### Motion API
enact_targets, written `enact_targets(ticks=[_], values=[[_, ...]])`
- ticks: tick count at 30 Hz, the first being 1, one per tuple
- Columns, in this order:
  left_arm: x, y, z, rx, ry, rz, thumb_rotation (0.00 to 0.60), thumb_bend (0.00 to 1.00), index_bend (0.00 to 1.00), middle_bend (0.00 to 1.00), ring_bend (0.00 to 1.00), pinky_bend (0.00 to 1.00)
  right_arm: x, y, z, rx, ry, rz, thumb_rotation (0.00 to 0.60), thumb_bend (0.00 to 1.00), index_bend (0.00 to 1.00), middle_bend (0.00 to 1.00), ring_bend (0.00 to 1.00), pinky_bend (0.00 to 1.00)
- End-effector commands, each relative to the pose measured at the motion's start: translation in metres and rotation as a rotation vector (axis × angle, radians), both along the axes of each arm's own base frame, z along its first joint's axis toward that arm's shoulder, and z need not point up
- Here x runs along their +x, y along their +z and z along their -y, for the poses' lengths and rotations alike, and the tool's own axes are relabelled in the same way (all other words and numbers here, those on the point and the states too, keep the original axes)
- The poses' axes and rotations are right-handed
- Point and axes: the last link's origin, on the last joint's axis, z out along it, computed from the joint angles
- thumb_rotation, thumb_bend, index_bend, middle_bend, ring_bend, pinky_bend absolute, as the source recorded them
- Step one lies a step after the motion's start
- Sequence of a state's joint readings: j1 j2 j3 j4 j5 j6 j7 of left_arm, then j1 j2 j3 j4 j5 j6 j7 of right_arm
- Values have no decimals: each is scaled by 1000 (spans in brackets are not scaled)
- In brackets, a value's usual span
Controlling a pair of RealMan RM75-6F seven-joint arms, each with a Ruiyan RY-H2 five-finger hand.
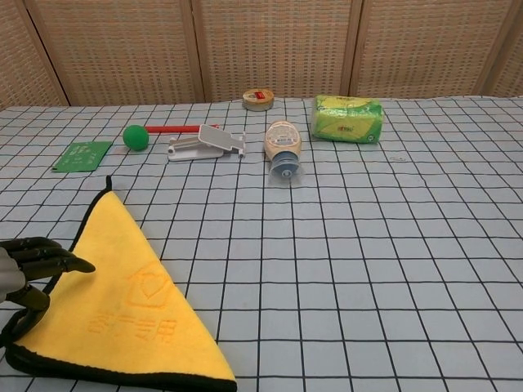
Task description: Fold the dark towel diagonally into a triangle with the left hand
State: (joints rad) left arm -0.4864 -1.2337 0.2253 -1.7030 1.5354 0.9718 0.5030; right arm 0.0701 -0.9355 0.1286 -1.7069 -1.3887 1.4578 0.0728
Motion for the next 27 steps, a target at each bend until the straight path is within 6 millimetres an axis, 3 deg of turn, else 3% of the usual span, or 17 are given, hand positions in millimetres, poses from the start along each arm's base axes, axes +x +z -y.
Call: enact_targets(ticks=[1,27], values=[[-1,1,0,2,2,-3,600,514,538,0,0,0,0,0,0,0,0,0,600,0,53,0,0,0],[-8,2,4,-6,27,-13,600,514,513,0,0,0,0,0,0,0,2,0,600,0,53,0,0,0]])
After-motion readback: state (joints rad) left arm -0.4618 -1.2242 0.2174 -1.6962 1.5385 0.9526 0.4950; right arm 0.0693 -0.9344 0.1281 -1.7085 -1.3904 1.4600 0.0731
